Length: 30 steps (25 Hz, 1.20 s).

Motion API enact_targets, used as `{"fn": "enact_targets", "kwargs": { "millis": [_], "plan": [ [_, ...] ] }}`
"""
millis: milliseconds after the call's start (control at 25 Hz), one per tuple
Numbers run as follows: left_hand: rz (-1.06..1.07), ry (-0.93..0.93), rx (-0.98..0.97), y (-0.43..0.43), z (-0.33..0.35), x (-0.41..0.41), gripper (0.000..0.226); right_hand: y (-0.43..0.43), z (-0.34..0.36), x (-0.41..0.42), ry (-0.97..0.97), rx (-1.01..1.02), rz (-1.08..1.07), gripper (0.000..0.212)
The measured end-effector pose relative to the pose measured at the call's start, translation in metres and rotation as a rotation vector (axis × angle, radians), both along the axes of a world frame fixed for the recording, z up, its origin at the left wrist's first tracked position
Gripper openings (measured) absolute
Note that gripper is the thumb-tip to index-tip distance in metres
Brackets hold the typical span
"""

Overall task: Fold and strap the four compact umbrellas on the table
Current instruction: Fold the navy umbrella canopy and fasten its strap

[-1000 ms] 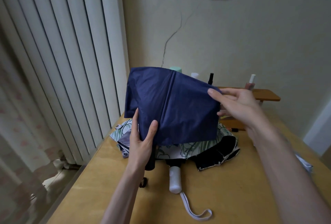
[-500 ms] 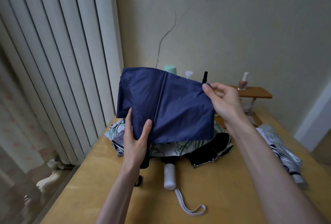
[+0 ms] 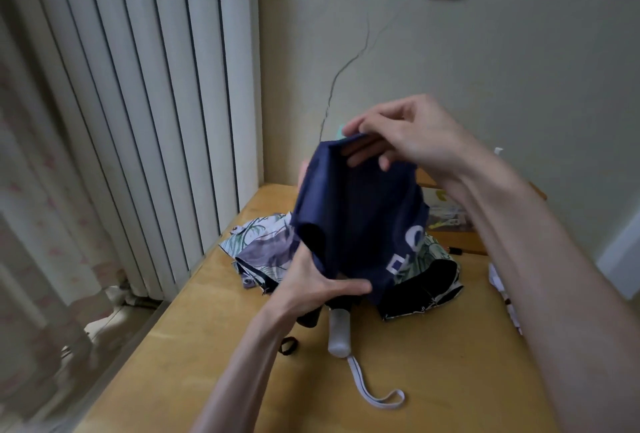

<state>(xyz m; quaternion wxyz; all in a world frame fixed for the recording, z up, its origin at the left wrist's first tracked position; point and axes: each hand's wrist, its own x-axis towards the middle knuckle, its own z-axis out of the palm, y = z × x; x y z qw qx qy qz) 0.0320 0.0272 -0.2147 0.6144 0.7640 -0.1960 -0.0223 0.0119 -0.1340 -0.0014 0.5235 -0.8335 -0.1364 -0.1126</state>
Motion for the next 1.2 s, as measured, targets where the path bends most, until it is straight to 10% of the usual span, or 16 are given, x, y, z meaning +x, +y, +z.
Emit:
{"fn": "enact_targets", "kwargs": {
  "millis": [280,440,640,880,1040,1200],
  "plan": [
    [0.030,0.247,-0.338,-0.033,0.014,-0.028,0.062,0.034,0.011,0.052,0.194,-0.402,0.103,0.027],
    [0.068,0.288,-0.417,-0.027,0.017,-0.026,0.065,0.005,0.011,0.058,-0.090,-0.240,0.050,0.046],
    [0.095,0.252,-0.403,-0.022,0.016,-0.022,0.063,-0.036,0.007,0.045,0.061,-0.755,-0.192,0.078],
    [0.069,0.235,-0.417,-0.027,0.021,-0.022,0.072,-0.037,-0.010,0.046,0.168,-0.469,-0.250,0.072],
    [0.157,0.182,-0.351,-0.029,0.025,-0.026,0.039,-0.032,-0.013,0.043,0.238,-0.298,-0.303,0.059],
    [0.221,0.081,-0.388,-0.023,0.021,-0.024,0.063,-0.026,-0.025,0.043,0.035,-0.156,-0.167,0.023]
  ]
}}
